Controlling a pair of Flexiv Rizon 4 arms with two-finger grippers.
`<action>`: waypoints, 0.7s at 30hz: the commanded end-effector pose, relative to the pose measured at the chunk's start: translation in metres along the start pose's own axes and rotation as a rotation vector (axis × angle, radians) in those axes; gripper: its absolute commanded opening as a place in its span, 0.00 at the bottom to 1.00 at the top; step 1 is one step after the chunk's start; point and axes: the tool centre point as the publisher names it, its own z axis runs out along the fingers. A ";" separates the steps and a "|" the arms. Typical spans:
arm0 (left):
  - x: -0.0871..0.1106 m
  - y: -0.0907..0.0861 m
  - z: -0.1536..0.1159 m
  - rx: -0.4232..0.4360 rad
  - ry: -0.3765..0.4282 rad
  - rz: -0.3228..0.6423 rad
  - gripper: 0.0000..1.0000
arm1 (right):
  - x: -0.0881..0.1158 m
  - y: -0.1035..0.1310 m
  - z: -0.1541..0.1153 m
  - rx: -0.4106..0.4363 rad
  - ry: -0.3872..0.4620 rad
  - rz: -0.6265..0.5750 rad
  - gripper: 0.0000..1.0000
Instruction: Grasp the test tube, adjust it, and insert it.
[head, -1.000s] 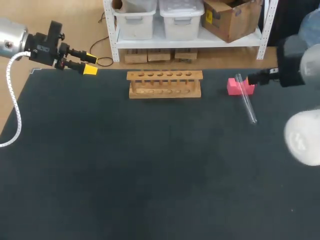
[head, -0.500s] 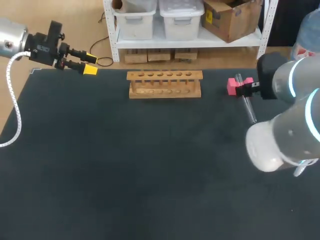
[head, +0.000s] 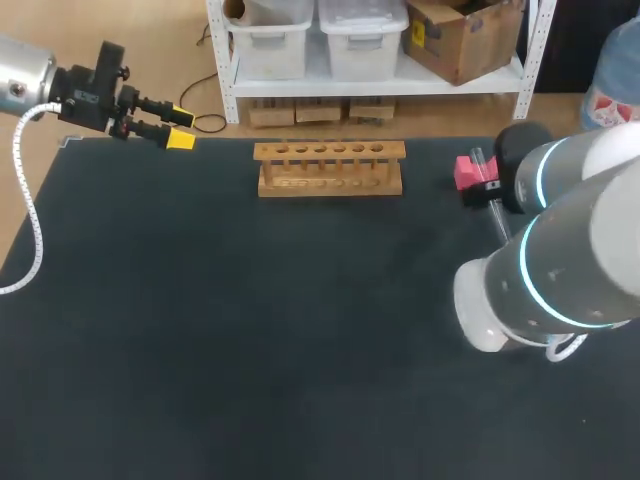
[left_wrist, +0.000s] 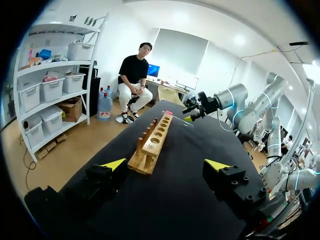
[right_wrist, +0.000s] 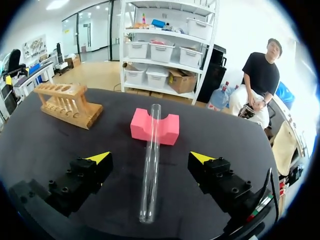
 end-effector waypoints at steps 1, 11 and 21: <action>0.000 0.001 0.000 0.002 0.000 0.001 1.00 | 0.000 0.003 0.009 0.014 0.004 -0.003 1.00; 0.000 0.001 0.000 0.002 0.000 0.001 1.00 | 0.004 0.004 0.023 -0.072 -0.002 0.015 1.00; 0.000 0.001 0.000 0.002 0.000 0.001 1.00 | 0.010 -0.004 0.030 -0.112 -0.007 0.043 1.00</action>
